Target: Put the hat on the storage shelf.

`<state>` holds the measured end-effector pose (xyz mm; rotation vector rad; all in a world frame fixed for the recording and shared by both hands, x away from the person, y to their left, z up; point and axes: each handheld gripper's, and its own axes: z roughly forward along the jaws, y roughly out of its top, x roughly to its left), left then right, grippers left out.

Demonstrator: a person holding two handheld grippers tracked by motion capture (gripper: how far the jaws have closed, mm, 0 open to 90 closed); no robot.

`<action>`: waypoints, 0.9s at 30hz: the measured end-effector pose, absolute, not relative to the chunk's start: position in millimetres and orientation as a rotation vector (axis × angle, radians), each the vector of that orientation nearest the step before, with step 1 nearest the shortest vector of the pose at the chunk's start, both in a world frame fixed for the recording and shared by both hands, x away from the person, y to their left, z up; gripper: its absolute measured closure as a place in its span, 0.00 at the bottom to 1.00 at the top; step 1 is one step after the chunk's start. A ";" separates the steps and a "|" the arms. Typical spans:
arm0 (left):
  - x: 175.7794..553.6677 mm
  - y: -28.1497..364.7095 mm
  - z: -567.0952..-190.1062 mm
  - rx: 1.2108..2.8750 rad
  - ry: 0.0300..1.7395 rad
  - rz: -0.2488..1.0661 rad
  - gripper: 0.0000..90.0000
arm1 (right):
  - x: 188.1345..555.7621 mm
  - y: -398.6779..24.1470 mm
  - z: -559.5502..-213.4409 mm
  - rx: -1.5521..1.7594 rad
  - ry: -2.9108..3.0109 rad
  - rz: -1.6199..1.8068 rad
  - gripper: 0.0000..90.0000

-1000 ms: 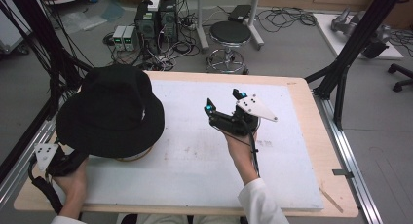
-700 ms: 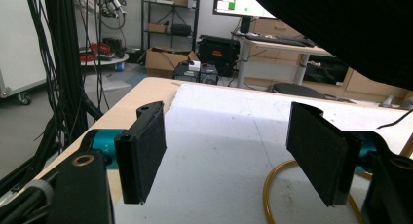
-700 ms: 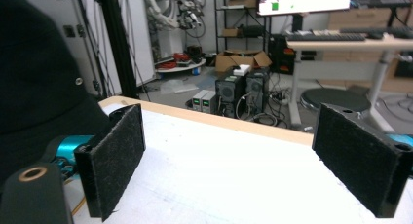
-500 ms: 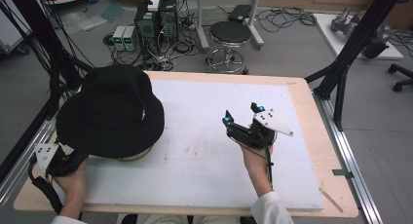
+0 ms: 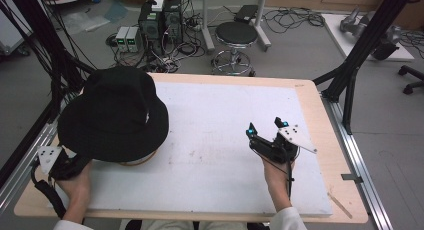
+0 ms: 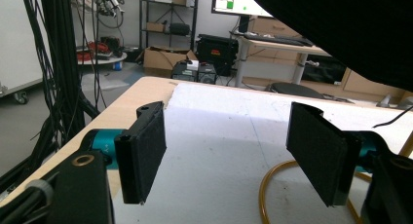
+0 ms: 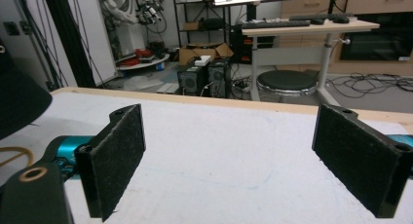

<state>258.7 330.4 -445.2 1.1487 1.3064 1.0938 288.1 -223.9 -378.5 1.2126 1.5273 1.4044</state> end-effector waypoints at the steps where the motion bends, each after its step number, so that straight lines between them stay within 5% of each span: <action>1: 258.6 330.6 -445.2 1.147 1.307 1.095 0.34 | 287.5 -225.7 -380.2 1.222 1.525 1.400 0.13; 27: 258.8 331.0 -444.9 1.126 1.316 1.087 0.34 | 264.4 -268.0 -430.4 1.310 1.423 1.297 0.13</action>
